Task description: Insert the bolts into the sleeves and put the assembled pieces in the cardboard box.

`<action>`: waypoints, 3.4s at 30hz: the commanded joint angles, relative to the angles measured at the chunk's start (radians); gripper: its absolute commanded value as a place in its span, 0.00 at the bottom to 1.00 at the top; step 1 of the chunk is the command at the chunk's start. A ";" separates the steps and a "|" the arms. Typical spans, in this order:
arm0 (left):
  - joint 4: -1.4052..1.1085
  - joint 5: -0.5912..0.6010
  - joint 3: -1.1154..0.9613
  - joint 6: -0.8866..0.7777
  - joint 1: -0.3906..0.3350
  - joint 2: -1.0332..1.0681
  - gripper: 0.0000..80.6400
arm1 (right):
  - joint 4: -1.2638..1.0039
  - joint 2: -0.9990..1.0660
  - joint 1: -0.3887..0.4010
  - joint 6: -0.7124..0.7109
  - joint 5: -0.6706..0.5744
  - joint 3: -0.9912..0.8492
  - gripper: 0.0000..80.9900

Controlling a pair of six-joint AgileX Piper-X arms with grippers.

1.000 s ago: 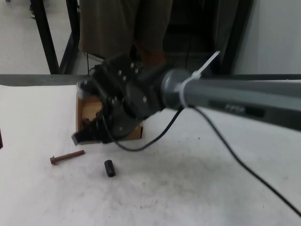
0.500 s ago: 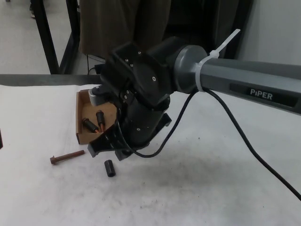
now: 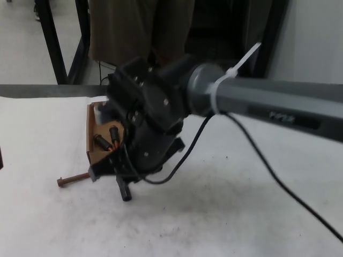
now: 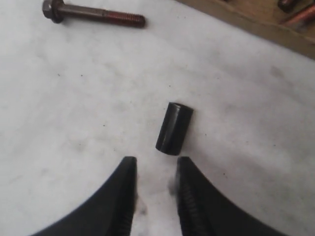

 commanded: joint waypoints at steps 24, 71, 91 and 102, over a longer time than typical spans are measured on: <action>-0.011 -0.015 -0.011 0.002 -0.004 -0.006 0.62 | -0.107 0.077 0.003 0.002 0.019 -0.005 0.33; -0.011 -0.015 -0.010 -0.008 -0.004 0.010 0.62 | 0.373 0.025 -0.002 -0.288 0.094 -0.223 0.00; -0.237 -0.018 -0.010 -0.181 -0.004 0.431 0.62 | 0.345 -0.594 -0.002 -0.296 0.131 0.360 0.00; -0.359 -0.275 -0.010 -0.832 -0.004 0.803 0.62 | 0.345 -0.932 -0.002 -0.243 0.131 0.629 0.00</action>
